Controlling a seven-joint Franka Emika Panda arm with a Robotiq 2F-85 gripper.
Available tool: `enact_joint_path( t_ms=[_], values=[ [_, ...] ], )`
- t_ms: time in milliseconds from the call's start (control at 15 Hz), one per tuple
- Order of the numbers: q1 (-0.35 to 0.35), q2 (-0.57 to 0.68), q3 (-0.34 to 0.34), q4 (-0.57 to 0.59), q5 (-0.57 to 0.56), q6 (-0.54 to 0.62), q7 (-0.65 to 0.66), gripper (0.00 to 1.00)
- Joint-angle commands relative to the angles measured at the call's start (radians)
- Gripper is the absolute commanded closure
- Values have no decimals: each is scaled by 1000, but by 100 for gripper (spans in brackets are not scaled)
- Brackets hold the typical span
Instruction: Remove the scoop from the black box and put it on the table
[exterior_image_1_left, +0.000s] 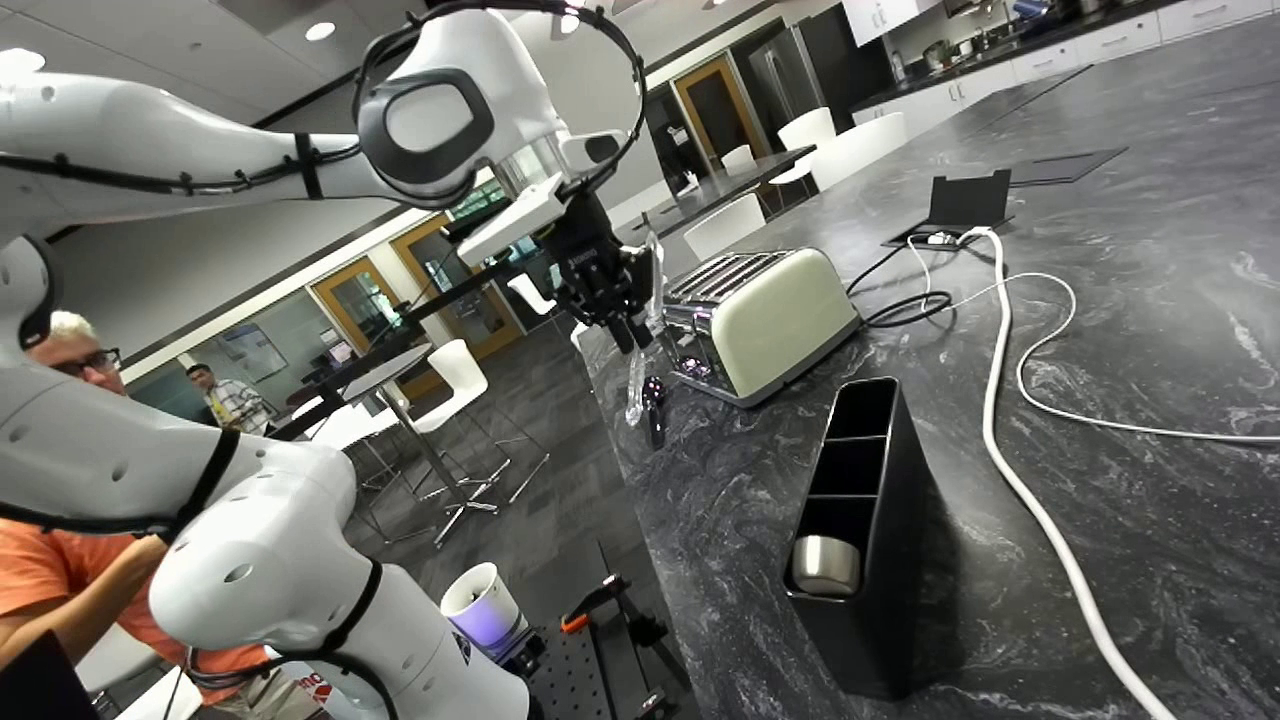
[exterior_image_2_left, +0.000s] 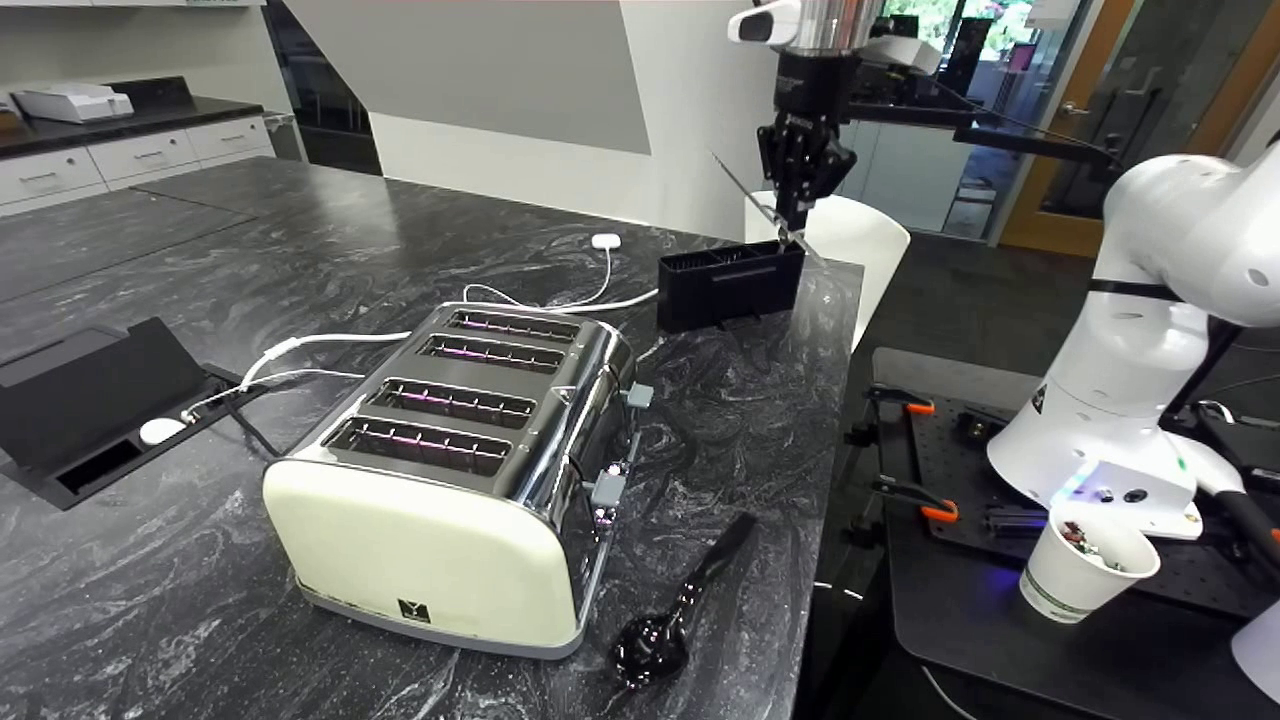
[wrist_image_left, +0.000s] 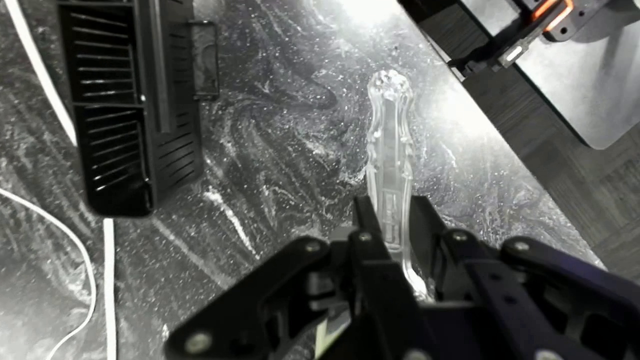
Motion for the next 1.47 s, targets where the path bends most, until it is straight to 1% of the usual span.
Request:
enact_joint_path(
  t_ms=[0, 200, 467, 733, 1067, 1400],
  values=[
    [32, 193, 12, 70, -42, -19, 168, 94],
    [36, 350, -4, 122, -42, -30, 206, 94],
    [21, 544, -24, 219, -20, -24, 136, 94],
    [-4, 709, -16, 328, -14, -14, 128, 94],
    [-19, 855, -1, 442, -18, -25, 156, 94],
    [-28, 939, 9, 516, -20, -45, 171, 94]
  ],
)
